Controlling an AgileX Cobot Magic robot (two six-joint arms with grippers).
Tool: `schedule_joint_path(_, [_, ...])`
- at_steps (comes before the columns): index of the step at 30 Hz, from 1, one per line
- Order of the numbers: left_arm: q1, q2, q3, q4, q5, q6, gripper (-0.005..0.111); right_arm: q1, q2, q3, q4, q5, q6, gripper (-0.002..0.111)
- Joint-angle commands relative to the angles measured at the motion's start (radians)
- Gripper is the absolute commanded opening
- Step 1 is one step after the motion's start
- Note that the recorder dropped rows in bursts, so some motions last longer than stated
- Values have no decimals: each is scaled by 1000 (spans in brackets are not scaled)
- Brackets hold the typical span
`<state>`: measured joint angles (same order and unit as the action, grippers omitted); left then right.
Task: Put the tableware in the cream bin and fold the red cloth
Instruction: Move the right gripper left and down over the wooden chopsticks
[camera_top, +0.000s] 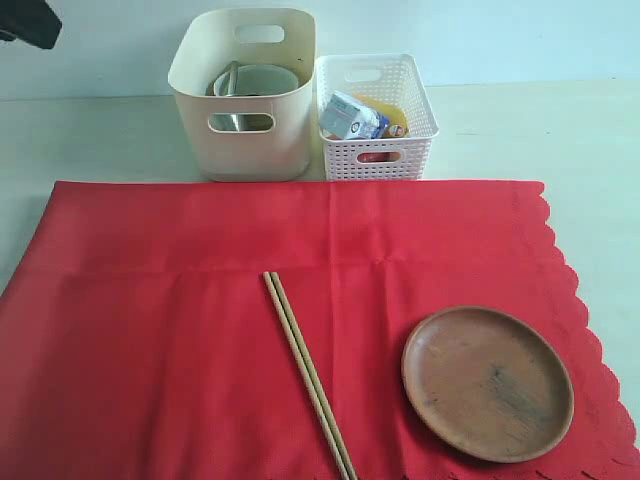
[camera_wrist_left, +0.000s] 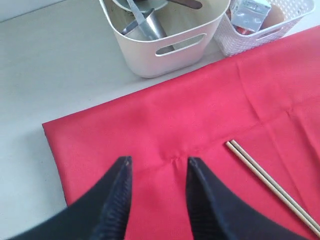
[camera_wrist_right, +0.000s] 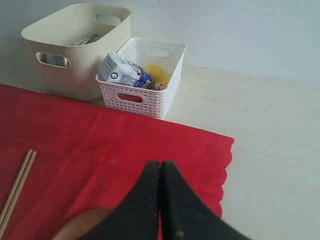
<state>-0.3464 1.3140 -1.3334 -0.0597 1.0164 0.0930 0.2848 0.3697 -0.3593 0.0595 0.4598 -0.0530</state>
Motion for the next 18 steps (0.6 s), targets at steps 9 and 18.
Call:
schedule_joint_path(9, [-2, -441, 297, 4, -164, 65, 36, -1, 352, -93, 413, 103, -466, 0])
schedule_joint_path(18, [-2, -799, 530, 4, -189, 65, 36, 29, 733, -297, 503, 229, -598, 0])
